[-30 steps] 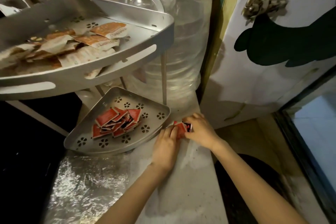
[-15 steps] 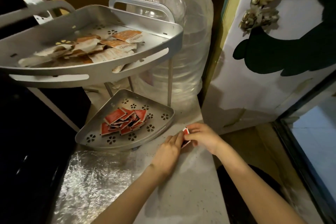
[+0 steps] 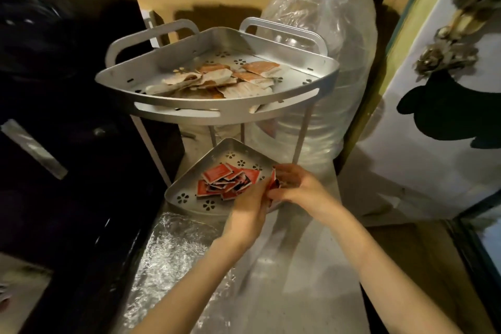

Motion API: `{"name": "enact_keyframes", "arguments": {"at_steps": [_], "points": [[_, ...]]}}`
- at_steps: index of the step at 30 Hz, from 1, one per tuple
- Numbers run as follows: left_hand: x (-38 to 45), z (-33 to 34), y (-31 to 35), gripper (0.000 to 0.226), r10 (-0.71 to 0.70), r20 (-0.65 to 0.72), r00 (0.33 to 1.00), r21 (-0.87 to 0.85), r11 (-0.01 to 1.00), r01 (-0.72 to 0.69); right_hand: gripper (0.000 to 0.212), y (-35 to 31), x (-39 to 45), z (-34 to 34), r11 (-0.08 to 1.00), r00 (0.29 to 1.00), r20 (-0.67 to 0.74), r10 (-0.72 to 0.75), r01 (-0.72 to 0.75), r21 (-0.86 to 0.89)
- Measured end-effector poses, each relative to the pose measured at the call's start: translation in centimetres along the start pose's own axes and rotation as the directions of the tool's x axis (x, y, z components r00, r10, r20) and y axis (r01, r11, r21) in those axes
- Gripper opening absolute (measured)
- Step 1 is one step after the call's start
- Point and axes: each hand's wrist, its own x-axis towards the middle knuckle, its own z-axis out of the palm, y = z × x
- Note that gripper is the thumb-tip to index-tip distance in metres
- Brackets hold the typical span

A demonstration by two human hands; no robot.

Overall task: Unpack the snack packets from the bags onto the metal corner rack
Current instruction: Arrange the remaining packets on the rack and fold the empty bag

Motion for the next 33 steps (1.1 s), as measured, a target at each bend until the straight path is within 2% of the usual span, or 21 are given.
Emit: {"name": "enact_keyframes", "arguments": {"at_steps": [3, 8, 10, 13, 17, 18, 21, 23, 28, 30, 33], "points": [[0.7, -1.6, -1.4, 0.028, -0.115, 0.011, 0.993, 0.034, 0.993, 0.114, 0.057, 0.2, 1.1, 1.7, 0.995, 0.998, 0.052, -0.04, 0.044, -0.085], [2.0, -3.8, -4.7, 0.028, -0.306, -0.02, 0.952, 0.188, 0.934, 0.304, 0.032, 1.2, 4.3, 2.8, 0.915, 0.997, -0.014, -0.078, 0.066, -0.399], [2.0, -4.4, -5.6, 0.031, -0.337, 0.023, 0.941, 0.244, 0.915, 0.322, 0.031, 1.6, 5.3, 2.7, 0.883, 0.997, -0.013, -0.08, 0.065, -0.464], [2.0, -4.9, -6.3, 0.033, -0.351, 0.106, 0.93, 0.316, 0.899, 0.303, 0.027, 2.0, 6.0, 2.8, 0.84, 0.995, 0.075, -0.072, 0.101, -0.533], [2.0, -4.4, -6.4, 0.033, -0.345, 0.1, 0.933, 0.403, 0.872, 0.279, 0.021, 2.1, 6.0, 3.3, 0.794, 0.983, 0.16, -0.086, 0.165, -0.585], [2.0, -4.2, -6.4, 0.033, -0.337, 0.081, 0.938, 0.41, 0.869, 0.277, 0.021, 2.2, 6.0, 3.4, 0.763, 0.983, 0.151, -0.107, 0.179, -0.621], [1.7, -3.9, -6.3, 0.03, -0.336, 0.025, 0.941, 0.418, 0.859, 0.296, 0.026, 2.7, 6.0, 3.5, 0.58, 0.974, 0.091, -0.207, 0.197, -0.79], [1.5, -4.0, -6.2, 0.028, -0.333, 0.009, 0.943, 0.43, 0.852, 0.297, 0.029, 2.9, 5.8, 3.6, 0.506, 0.972, 0.076, -0.221, 0.181, -0.844], [0.2, -5.9, -5.9, 0.027, -0.405, -0.01, 0.914, 0.375, 0.846, 0.379, 0.033, 2.6, 4.2, 3.8, 0.531, 0.973, 0.027, -0.227, 0.147, -0.834], [-1.3, -7.3, -5.7, 0.027, -0.384, -0.097, 0.918, 0.338, 0.855, 0.393, 0.028, 2.8, 2.5, 4.3, 0.541, 0.961, 0.032, -0.276, 0.182, -0.821], [-4.6, -9.0, -5.7, 0.032, -0.38, -0.218, 0.899, 0.407, 0.801, 0.438, 0.021, 4.0, -0.3, 5.5, 0.577, 0.93, 0.063, -0.361, 0.276, -0.769]]}}
